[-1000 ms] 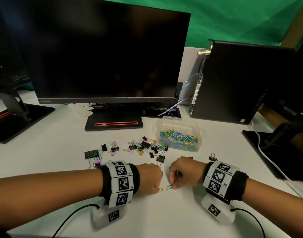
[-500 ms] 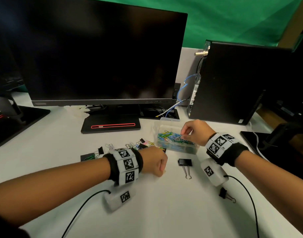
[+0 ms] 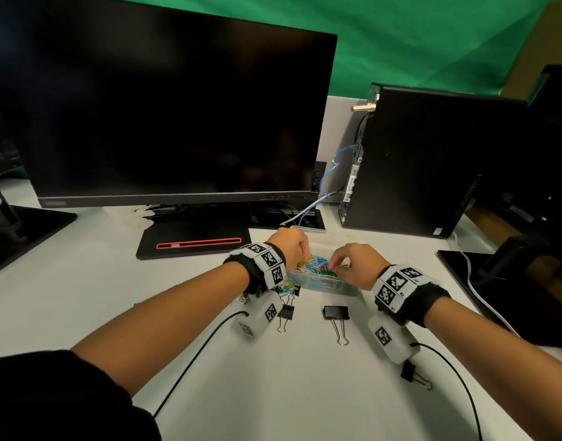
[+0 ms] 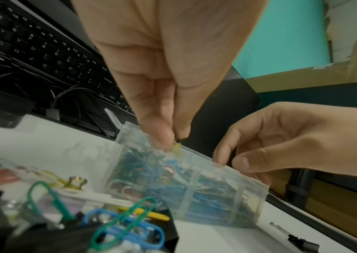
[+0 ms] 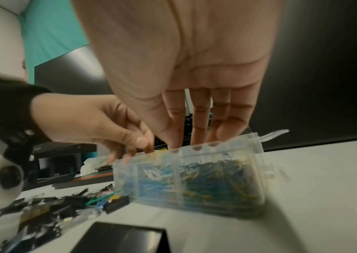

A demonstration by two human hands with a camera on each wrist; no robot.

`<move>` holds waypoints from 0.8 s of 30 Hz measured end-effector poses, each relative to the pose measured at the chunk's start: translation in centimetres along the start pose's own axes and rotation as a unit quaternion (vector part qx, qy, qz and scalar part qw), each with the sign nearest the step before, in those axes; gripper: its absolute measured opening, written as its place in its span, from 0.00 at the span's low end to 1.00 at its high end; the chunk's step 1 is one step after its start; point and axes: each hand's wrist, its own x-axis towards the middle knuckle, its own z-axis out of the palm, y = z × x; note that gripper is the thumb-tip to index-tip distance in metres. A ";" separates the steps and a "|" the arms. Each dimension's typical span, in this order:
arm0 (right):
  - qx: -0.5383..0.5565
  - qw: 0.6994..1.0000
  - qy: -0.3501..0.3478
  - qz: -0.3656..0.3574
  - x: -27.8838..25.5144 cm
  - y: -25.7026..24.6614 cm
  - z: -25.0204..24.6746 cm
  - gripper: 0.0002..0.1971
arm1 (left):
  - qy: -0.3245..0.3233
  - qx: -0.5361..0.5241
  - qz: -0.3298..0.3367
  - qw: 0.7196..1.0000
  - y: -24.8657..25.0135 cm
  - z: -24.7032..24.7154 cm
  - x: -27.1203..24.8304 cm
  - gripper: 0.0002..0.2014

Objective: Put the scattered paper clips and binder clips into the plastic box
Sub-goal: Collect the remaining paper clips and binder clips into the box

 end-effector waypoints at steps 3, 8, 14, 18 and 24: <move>-0.004 1.000 0.004 -0.015 -0.2 -0.6 0.1 0.08 | 0.001 -0.012 0.001 1.000 -0.1 -0.2 0.0 0.11; 0.011 0.997 0.003 -0.070 -0.3 -2.8 0.7 0.08 | 0.039 0.047 -0.027 0.998 -1.3 -1.3 -0.7 0.10; -0.018 0.989 -0.060 -0.133 0.0 -5.9 1.7 0.12 | 0.017 0.101 -0.077 0.992 -5.1 -2.4 -2.5 0.15; -0.104 0.974 -0.129 -0.154 0.5 -7.3 2.7 0.21 | -0.055 0.143 -0.071 0.986 -7.1 -2.5 -4.2 0.14; -0.173 0.963 -0.151 -0.142 0.4 -8.6 3.7 0.21 | -0.121 0.175 0.013 0.977 -6.7 -1.4 -7.0 0.18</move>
